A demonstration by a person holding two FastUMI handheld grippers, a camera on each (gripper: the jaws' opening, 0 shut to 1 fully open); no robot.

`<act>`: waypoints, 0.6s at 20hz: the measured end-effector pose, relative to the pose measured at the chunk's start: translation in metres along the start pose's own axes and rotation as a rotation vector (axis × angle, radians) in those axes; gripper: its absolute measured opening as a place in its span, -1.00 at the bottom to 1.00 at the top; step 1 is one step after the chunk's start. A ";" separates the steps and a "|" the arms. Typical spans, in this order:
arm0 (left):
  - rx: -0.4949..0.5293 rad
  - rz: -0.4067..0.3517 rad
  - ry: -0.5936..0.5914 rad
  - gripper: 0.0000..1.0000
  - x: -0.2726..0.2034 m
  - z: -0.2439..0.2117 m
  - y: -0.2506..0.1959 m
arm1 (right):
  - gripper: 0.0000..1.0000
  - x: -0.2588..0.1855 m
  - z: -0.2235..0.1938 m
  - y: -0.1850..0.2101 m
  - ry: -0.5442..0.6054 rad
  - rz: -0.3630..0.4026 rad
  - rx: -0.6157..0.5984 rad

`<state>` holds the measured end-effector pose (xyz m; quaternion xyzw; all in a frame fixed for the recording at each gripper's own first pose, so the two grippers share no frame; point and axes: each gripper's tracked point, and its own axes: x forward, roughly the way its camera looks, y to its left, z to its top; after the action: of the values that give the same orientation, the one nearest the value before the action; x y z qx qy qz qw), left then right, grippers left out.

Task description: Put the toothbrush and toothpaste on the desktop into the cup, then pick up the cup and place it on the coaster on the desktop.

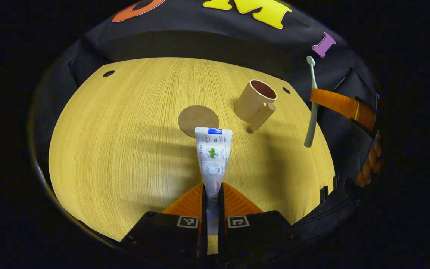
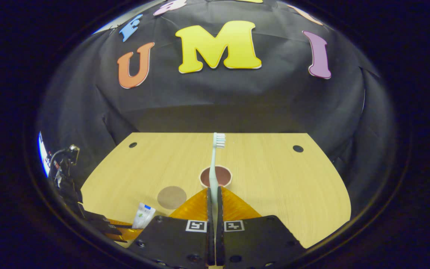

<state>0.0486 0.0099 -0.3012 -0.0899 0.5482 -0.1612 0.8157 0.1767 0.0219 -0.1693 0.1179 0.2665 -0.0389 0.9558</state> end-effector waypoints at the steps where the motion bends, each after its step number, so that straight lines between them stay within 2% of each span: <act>1: 0.000 -0.004 -0.014 -0.72 -0.006 0.002 0.000 | -0.96 0.006 0.010 0.002 -0.036 0.007 0.001; 6: -0.022 -0.003 -0.049 -0.72 -0.025 0.007 0.000 | -0.96 0.033 0.050 0.012 -0.191 0.049 -0.024; 12: -0.039 0.019 -0.077 -0.72 -0.040 0.011 0.010 | -0.96 0.075 0.069 0.013 -0.269 0.070 -0.023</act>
<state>0.0466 0.0338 -0.2653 -0.1069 0.5204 -0.1391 0.8357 0.2768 0.0167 -0.1486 0.1100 0.1320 -0.0177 0.9850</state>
